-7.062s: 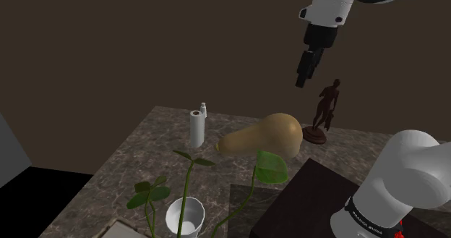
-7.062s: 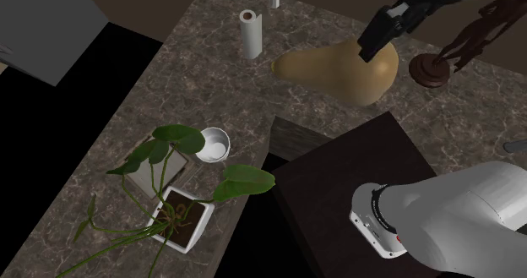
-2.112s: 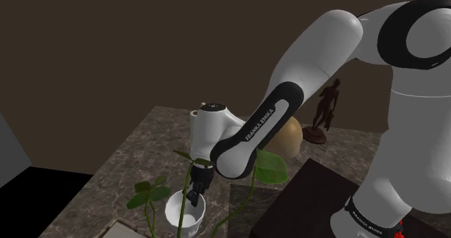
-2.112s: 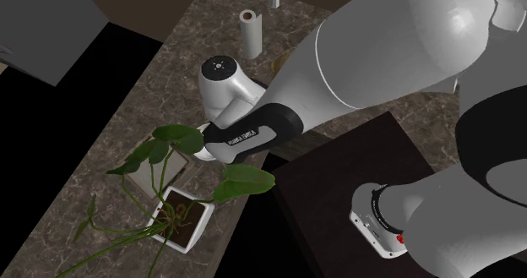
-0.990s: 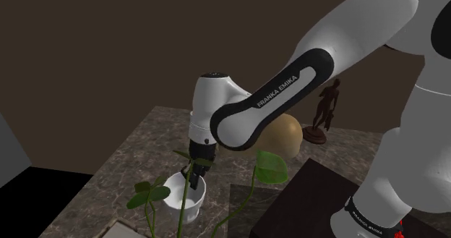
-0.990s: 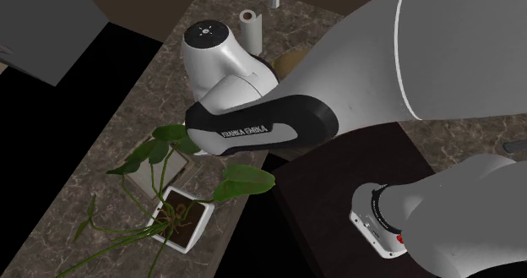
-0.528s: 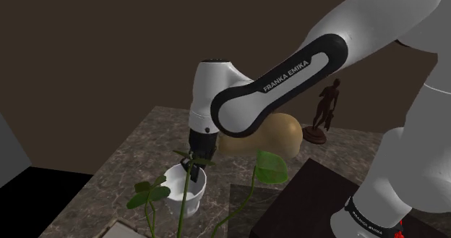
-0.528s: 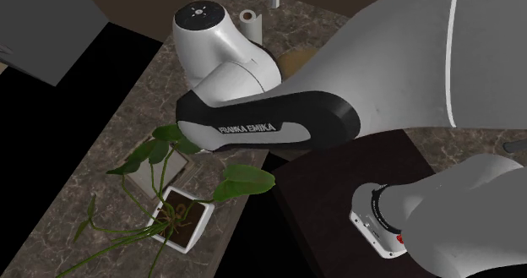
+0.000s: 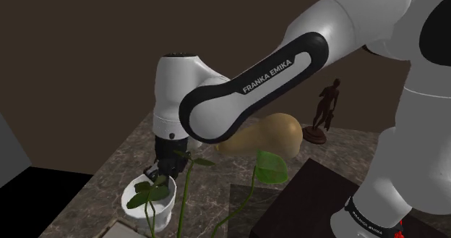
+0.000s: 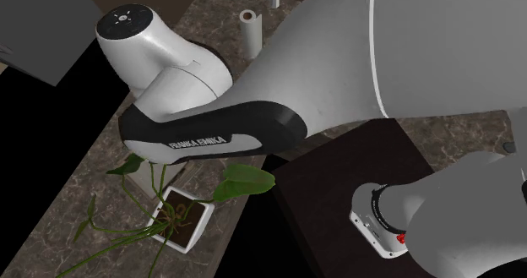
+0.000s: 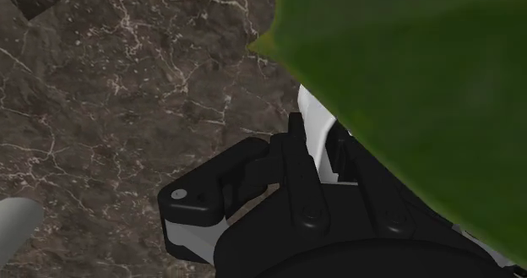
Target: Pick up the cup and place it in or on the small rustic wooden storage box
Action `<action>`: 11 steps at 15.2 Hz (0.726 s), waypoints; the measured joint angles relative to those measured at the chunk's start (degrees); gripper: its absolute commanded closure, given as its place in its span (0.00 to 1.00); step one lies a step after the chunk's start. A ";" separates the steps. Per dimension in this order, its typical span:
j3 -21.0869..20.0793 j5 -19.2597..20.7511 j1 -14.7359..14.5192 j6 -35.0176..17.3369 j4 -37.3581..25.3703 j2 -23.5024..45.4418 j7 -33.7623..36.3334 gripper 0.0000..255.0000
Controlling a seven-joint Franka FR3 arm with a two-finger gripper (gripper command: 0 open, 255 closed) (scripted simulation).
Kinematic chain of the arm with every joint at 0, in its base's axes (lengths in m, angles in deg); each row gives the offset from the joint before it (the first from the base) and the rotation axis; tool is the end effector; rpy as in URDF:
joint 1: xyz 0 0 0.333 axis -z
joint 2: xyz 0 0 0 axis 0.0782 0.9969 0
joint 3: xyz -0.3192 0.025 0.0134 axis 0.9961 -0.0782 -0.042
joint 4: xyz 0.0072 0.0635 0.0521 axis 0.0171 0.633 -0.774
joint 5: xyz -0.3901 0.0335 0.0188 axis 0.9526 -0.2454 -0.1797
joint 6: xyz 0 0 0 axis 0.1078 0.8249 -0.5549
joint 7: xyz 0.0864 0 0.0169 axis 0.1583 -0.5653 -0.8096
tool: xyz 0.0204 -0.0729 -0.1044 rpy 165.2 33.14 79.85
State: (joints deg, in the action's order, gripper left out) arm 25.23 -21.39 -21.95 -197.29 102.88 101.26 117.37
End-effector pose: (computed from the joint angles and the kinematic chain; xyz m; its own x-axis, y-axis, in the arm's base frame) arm 0.4431 0.4066 0.3375 0.9850 0.1725 -0.0041 0.1691 -0.9699 -0.1751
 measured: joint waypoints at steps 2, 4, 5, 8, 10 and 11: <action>0.03 2.05 -1.89 1.38 -4.60 3.23 2.82 1.00; 0.14 3.90 -3.95 2.95 -9.38 6.44 5.45 1.00; 0.31 4.79 -4.88 4.24 -12.35 8.16 6.47 1.00; 0.77 7.51 -8.72 7.53 -21.22 13.70 10.25 1.00; 1.06 8.15 -9.40 6.80 -21.94 15.21 10.82 1.00; 1.20 8.41 -9.63 6.36 -22.12 15.86 10.98 1.00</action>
State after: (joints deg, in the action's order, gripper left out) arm 26.43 -12.98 -31.58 -190.94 80.76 117.12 128.35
